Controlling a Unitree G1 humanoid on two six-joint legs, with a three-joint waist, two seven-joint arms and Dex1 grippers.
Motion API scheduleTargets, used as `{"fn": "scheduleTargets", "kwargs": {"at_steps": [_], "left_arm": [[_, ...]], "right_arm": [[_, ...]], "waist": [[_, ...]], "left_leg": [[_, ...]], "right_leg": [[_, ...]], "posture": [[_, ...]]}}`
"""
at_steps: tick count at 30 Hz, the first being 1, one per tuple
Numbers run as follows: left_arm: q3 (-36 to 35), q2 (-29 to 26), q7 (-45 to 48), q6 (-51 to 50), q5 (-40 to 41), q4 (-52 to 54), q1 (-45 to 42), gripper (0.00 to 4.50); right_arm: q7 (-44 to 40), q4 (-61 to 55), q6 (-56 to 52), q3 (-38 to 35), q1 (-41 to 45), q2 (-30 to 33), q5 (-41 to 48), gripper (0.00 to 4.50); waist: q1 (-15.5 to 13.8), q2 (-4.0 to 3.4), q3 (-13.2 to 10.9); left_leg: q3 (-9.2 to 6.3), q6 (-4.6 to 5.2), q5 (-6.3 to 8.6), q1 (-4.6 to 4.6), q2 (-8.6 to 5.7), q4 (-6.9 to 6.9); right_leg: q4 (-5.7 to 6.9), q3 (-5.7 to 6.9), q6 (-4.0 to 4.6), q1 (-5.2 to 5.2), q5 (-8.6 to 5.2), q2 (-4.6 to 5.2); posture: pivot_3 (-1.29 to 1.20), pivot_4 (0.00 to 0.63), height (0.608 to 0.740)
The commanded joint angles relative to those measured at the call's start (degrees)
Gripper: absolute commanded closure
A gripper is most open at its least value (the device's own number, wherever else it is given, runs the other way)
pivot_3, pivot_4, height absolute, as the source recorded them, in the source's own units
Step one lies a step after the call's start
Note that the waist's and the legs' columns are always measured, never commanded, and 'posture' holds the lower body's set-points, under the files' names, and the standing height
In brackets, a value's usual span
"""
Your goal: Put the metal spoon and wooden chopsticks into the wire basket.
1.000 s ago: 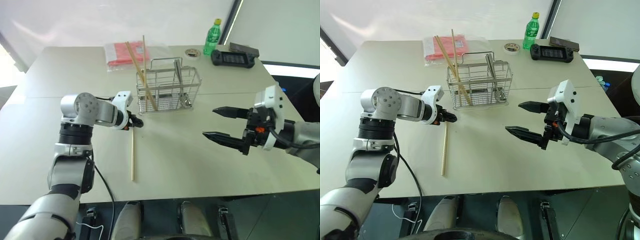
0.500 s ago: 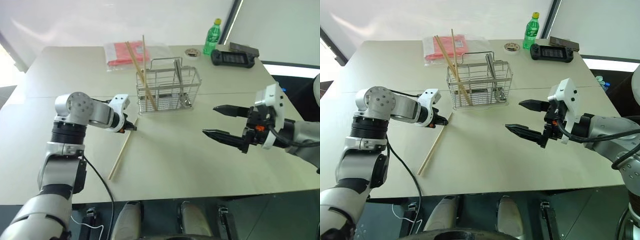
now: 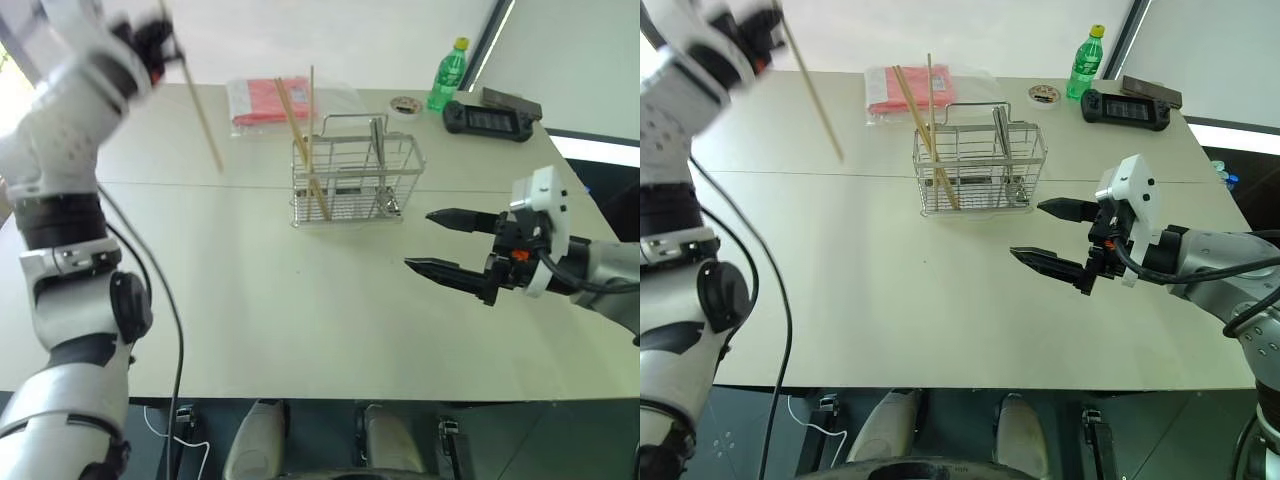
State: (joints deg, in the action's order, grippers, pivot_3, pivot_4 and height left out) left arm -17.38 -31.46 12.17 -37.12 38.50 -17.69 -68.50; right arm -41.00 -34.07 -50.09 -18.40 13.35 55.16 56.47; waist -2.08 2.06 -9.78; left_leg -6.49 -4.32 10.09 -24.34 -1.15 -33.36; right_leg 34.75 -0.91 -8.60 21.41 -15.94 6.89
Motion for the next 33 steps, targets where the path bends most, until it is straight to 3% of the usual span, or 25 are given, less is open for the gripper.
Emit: {"fn": "scheduleTargets", "kwargs": {"at_steps": [1, 10, 26, 31, 33], "left_arm": [[3.09, 4.15, 6.01, 7.36, -2.65, 0.29, -2.52, 4.41], [11.74, 12.97, 14.36, 15.79, -10.38, 0.35, -0.25, 4.41], [15.47, 17.48, 18.03, 17.44, -15.58, 6.07, 13.64, 4.41], [14.22, 18.61, 16.21, 15.53, -14.67, 7.84, 14.90, 2.61], [13.77, 18.53, 15.63, 14.69, -14.45, 8.90, 15.01, 1.52]], "right_arm": [[0.01, -0.44, 0.56, -0.24, 1.41, 0.02, 0.38, 0.00], [1.12, -0.89, 0.15, -0.80, 1.54, -0.26, 1.27, 0.00], [3.24, -0.86, 0.52, -2.05, 0.82, -0.14, 1.88, 0.00], [3.89, 0.49, 0.61, -1.67, 2.40, -0.31, 1.00, 0.00], [3.71, 0.68, 0.63, -1.41, 2.67, -0.24, 0.95, 0.00]], "waist": [[-0.09, -0.08, 0.04], [1.34, -0.05, 0.01], [1.39, -0.07, 0.00], [1.40, -0.07, 0.00], [1.40, -0.08, 0.00]], "left_leg": [[0.01, 0.00, 0.00, 0.07, 0.00, 0.02], [0.02, 0.01, -0.02, 0.17, 0.02, -0.08], [-0.01, 0.04, -0.01, 0.23, 0.04, -0.15], [-0.01, 0.05, -0.01, 0.22, 0.04, -0.18], [-0.02, 0.05, -0.01, 0.22, 0.04, -0.18]], "right_leg": [[0.04, 0.00, -0.03, -0.03, 0.00, 0.00], [0.32, -0.01, -0.11, -0.05, -0.05, -0.02], [0.43, 0.00, -0.13, -0.09, -0.05, -0.04], [0.42, 0.00, -0.13, -0.10, -0.05, -0.04], [0.43, 0.00, -0.13, -0.10, -0.05, -0.04]], "posture": [[0.00, 0.150, 0.721], [0.00, 0.150, 0.721], [0.00, 0.150, 0.721], [0.00, 0.150, 0.721], [0.00, 0.150, 0.721]]}}
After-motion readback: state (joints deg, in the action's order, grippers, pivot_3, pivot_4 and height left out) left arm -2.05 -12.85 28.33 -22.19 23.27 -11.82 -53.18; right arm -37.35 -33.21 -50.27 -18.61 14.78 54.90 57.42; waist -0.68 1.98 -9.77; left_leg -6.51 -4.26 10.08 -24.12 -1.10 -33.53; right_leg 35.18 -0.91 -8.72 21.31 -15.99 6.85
